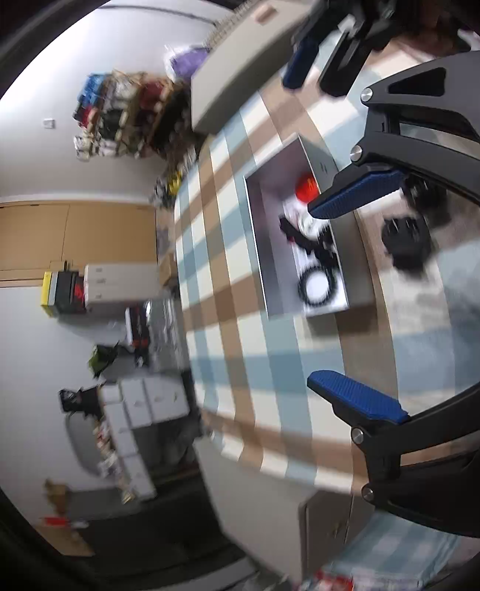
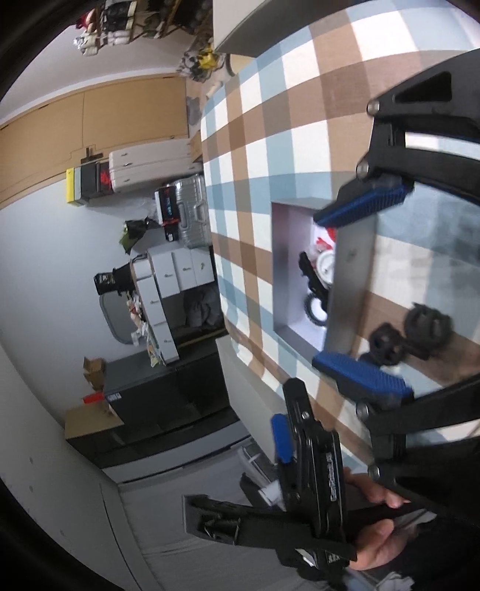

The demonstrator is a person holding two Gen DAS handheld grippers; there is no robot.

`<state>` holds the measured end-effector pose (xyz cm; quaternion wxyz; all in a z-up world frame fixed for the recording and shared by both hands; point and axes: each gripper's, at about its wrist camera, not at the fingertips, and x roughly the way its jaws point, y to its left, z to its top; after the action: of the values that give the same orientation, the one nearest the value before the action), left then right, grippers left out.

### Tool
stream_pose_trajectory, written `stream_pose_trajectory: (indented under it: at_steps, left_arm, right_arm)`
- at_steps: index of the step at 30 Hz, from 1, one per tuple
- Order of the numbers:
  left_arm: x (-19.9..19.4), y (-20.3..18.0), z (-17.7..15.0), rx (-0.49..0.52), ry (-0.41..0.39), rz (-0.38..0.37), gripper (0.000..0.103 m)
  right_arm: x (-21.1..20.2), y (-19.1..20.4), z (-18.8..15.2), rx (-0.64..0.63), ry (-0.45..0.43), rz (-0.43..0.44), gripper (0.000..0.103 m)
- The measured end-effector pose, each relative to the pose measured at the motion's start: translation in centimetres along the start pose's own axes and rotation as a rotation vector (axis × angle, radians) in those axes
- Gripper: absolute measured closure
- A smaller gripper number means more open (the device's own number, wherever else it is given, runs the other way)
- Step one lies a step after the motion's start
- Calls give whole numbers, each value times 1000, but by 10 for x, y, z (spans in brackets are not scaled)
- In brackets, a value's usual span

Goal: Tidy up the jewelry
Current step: 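Withdraw both tools from the box toward the black claw clips, then grasp a black claw clip with the right tool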

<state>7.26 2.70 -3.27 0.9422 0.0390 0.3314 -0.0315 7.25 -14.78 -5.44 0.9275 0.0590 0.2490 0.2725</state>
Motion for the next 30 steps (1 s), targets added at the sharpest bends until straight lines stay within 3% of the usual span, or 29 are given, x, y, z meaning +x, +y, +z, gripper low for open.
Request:
stream_pose_trajectory:
  at_steps: [6,10,23,28,30]
  left_arm:
    - [-16,15,-13,-84,-43,17,18]
    - [-26,27,-28,-123,-76,56,6]
    - [-17,26,-83,-136,76,-31,4]
    - [-15,28,-92,-152,103,-68,4]
    - [-16,26,-95,-149,110,-81,4]
  right_arm:
    - [-6,12,-19,-39,20,-8,13]
    - [-3,13,-32,-38,57,5,11]
    - [39,23,-60,-59,218,25,12]
    - [40,27,-62,-55,206,28,13]
    - [42,31,-62,-64,205,37,21]
